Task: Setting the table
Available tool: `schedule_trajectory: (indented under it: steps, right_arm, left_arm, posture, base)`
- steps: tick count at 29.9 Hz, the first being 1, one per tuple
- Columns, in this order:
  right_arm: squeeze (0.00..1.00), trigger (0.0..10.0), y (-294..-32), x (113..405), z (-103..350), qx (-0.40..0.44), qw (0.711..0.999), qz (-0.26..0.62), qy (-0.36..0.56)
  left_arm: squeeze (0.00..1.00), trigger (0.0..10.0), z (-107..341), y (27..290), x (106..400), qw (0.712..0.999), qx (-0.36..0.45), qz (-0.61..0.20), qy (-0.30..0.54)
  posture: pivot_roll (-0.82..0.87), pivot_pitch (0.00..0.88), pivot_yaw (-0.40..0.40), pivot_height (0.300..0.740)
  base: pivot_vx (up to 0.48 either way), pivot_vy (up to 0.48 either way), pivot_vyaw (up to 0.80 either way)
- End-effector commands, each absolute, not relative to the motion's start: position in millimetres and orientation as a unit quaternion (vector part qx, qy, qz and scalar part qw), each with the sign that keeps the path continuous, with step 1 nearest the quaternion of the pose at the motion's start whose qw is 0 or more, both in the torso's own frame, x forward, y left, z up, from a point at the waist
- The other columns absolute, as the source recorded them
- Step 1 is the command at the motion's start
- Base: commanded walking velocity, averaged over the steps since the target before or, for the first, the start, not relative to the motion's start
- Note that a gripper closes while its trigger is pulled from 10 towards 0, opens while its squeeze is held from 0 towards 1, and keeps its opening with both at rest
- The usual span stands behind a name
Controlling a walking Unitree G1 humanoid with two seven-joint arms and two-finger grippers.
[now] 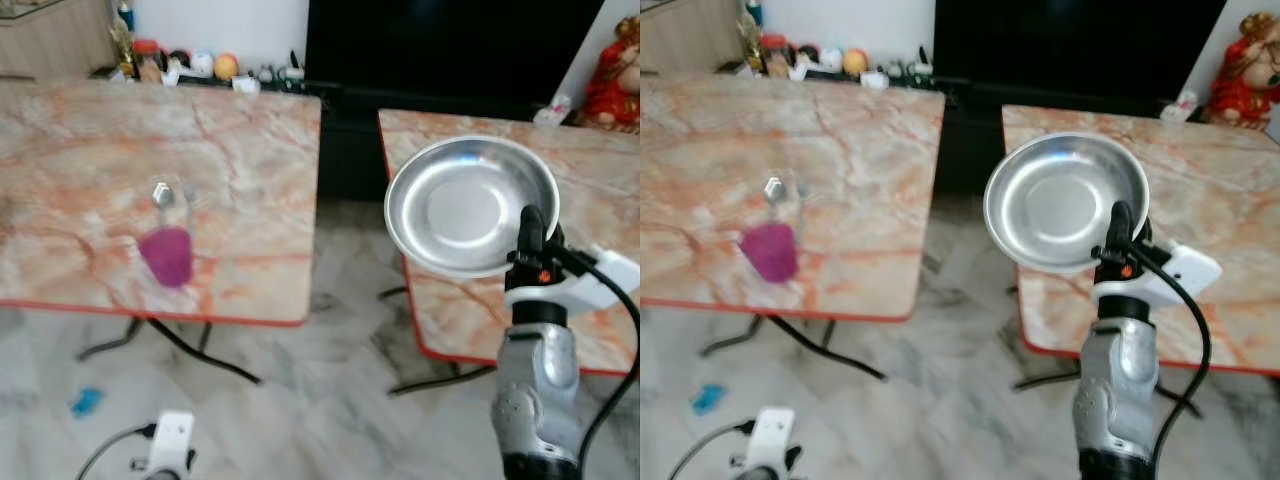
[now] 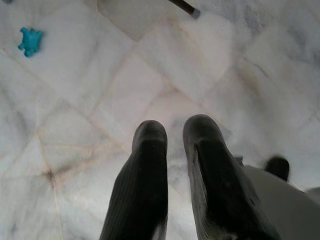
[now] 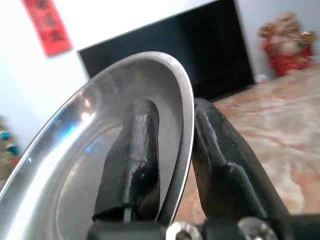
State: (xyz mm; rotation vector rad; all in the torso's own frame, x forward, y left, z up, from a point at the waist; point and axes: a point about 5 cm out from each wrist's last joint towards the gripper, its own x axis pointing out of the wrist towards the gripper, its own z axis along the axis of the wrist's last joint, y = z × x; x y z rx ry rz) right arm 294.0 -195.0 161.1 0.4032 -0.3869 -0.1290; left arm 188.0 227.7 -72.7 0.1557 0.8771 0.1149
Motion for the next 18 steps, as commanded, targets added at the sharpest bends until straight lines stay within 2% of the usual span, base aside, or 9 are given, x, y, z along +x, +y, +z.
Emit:
schedule_trajectory:
  steps: [1,18]
  right_arm:
    - [0.0,10.0,-201.7,292.5,168.9,0.192,0.956,-0.071,-0.209]
    - [0.0,10.0,-206.5,291.2,167.0,0.187,0.958,-0.082,-0.203]
  left_arm:
    - [0.0,10.0,-73.8,224.9,187.6,0.899,0.073,0.052,0.428]
    - [0.0,10.0,-72.9,226.9,188.4,0.9,0.074,0.052,0.427]
  posture:
    - [0.09,0.0,-0.067,0.74]
    - [0.09,0.0,-0.061,0.74]
  base:
    - [0.0,-0.48,0.0]
    - [0.0,-0.48,0.0]
